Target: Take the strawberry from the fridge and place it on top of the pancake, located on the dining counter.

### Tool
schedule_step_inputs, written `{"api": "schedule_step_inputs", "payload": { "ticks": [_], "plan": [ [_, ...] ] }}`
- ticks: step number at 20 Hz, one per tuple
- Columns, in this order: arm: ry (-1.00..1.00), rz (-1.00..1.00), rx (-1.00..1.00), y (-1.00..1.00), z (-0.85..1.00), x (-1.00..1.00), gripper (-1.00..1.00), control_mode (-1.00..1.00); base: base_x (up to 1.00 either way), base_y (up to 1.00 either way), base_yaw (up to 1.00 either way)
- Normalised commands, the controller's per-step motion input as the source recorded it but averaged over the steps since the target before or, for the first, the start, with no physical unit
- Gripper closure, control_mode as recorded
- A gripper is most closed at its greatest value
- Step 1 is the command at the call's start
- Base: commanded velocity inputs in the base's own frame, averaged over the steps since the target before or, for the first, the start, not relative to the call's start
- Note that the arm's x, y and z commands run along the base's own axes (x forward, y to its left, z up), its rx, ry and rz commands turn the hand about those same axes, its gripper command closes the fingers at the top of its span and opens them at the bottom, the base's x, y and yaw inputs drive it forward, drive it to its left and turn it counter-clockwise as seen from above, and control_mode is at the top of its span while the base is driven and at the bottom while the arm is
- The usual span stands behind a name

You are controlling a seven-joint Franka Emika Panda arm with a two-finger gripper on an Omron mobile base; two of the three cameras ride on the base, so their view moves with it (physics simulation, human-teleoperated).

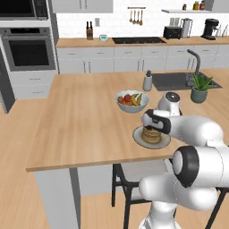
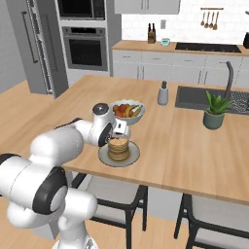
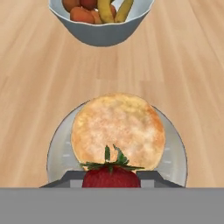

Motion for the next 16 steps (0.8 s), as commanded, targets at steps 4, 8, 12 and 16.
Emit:
{"api": "schedule_step_inputs", "payload": {
  "ticks": [4,8,12,16],
  "plan": [
    [0.01,0.00,0.00,-0.01,-0.15,0.24,1.00,-1.00,0.00,0.00,0.00],
    [0.00,0.00,0.00,-0.01,-0.16,0.17,1.00,-1.00,0.00,0.00,0.00],
    [0.00,0.00,0.00,0.00,-0.21,0.07,1.00,-1.00,0.00,0.00,0.00],
    [0.00,0.00,0.00,-0.02,-0.21,0.04,1.00,-1.00,0.00,0.00,0.00]
  ]
}}
